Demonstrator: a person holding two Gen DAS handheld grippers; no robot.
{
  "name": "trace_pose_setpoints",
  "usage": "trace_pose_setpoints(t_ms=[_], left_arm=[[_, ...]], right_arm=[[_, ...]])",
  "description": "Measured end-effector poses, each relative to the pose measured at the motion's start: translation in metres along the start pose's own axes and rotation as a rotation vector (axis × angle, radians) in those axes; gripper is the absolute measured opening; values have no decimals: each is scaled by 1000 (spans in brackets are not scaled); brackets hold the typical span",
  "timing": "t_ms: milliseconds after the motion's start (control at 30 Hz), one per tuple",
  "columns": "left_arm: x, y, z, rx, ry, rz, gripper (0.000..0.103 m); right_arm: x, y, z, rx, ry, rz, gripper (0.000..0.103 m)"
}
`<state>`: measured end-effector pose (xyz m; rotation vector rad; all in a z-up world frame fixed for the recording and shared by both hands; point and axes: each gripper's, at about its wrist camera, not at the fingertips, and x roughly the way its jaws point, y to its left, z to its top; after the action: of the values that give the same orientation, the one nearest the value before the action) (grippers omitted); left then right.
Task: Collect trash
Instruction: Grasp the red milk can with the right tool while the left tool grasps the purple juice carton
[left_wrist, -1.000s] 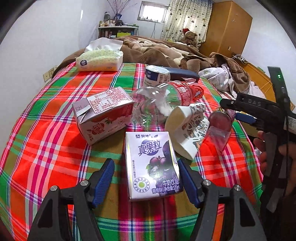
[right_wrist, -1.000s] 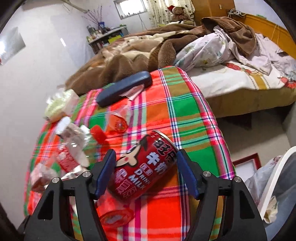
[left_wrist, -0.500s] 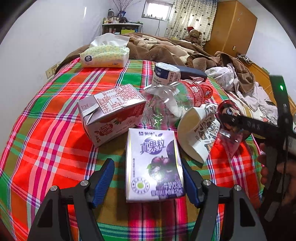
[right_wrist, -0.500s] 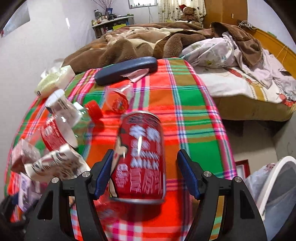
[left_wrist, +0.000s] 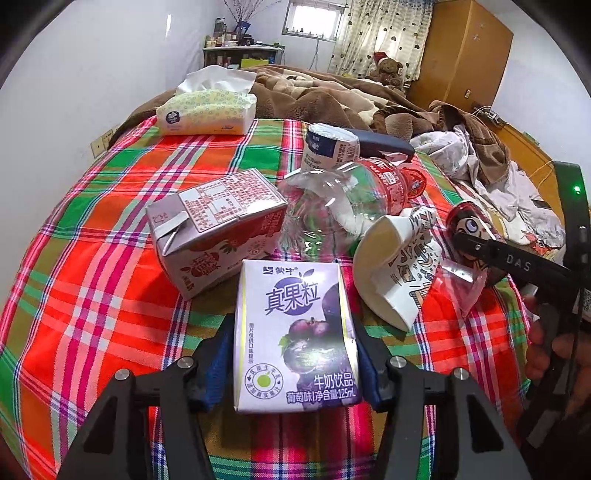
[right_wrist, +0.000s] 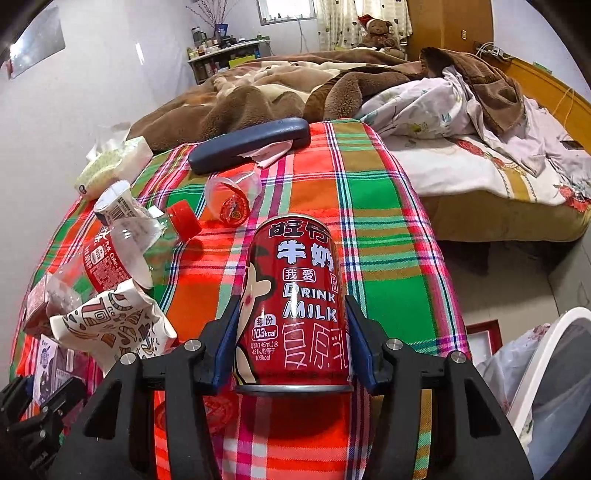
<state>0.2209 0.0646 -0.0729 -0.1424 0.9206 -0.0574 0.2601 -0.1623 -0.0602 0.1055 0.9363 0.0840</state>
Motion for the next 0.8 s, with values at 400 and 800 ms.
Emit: trace_pose_setpoints(t_ms=[400,800], left_arm=[[-26,-15,-5,17,-46,-14,57],[-65,-50,-13,75,-106,-62,57]], right_arm=[[-21,-11,-12,26,-41,16,54],[-64,-30,-36,46,-101,34,54]])
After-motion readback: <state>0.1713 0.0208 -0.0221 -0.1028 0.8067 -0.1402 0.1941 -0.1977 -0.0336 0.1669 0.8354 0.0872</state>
